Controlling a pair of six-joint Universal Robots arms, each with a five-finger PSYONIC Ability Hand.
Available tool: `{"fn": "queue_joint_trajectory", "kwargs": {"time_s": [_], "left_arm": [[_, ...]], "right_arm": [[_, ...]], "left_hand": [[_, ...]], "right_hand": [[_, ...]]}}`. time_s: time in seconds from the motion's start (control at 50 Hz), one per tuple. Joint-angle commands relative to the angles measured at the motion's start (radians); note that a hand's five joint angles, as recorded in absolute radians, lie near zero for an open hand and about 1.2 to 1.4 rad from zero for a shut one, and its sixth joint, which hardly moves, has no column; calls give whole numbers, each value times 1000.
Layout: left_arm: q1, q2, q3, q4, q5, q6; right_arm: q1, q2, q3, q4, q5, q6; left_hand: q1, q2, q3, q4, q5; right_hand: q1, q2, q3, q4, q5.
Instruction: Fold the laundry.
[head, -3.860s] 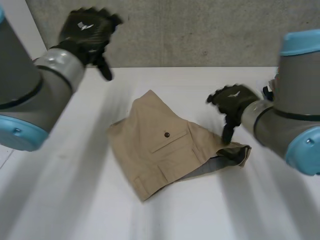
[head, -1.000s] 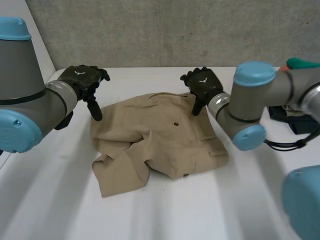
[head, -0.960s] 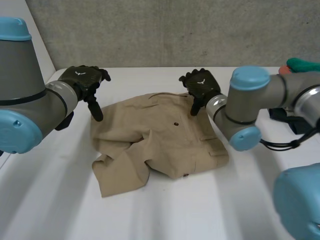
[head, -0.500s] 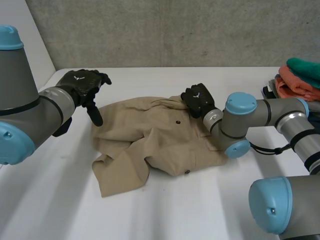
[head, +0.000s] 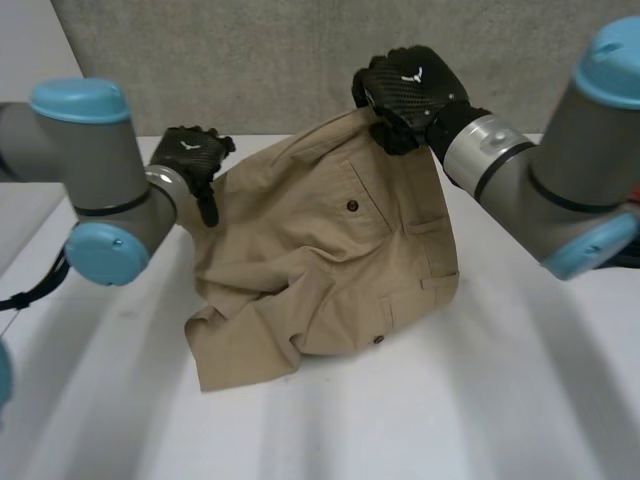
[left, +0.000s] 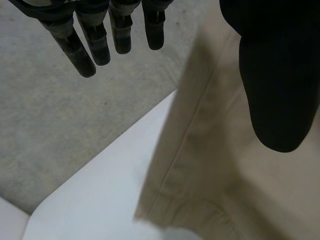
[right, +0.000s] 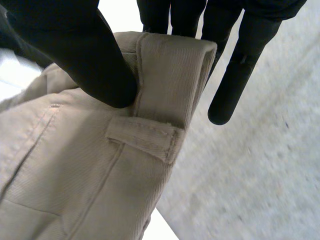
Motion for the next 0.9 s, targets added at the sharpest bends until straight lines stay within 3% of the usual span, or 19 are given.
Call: {"fn": "queue_joint_trajectory", "kwargs": {"time_s": [0.02,0.06,0.08,0.12,0.18,0.22,0.28,0.36,0.44,0.5,0.58,0.74,0.78,0.9], "left_arm": [[-40,-167,165,-9,2,68],[-38,-188,191,-4,-18,85],[-28,-203,219,8,-55,101],[-21,-209,243,24,-87,108],[-14,-195,298,79,-132,114],[-11,-160,341,145,-121,108],[-9,-71,403,278,-86,82],[-15,31,430,425,-73,21],[-24,123,415,470,-73,-31],[-26,165,378,464,-73,-54],[-26,213,268,450,-69,-67],[-24,274,-111,453,-56,-51],[-26,274,-223,447,-43,-22],[-61,305,-508,404,-38,76]], "right_arm": [[-1,-217,171,-21,-56,100],[-7,-228,182,-28,-54,112],[-16,-225,183,-32,-53,115],[-36,-209,177,-38,-45,115],[-67,-118,118,-55,-7,97],[-70,-37,23,-69,62,52],[-72,105,-230,-110,233,-23],[-66,239,-520,-172,349,-46],[-53,313,-717,-212,384,-21],[-38,321,-746,-218,383,-11],[-18,292,-667,-215,351,-4],[-40,123,-161,-271,306,-21],[-59,75,49,-319,266,-24],[-89,58,341,-327,134,-56]], "left_hand": [[15,22,17,24,-2],[300,307,302,309,282],[760,767,763,770,743],[1180,1187,1182,1189,1162],[1182,1189,1184,1191,1164],[1182,1189,1184,1191,1164],[1182,1189,1184,1191,1164],[1182,1189,1184,1191,1164],[1182,1189,1184,1191,1164],[1182,1189,1184,1191,1164],[1182,1189,1184,1191,1164],[1182,1189,1184,1191,1164],[1182,1189,1184,1191,1164],[1182,1189,1184,1191,1164]], "right_hand": [[293,216,207,205,218],[293,216,207,205,218],[293,216,207,205,218],[293,216,207,205,218],[293,216,207,205,218],[293,216,207,205,218],[293,216,207,205,218],[293,216,207,205,218],[293,216,207,205,218],[293,216,207,205,218],[293,216,207,205,218],[293,216,207,205,218],[293,216,207,205,218],[293,216,207,205,218]]}}
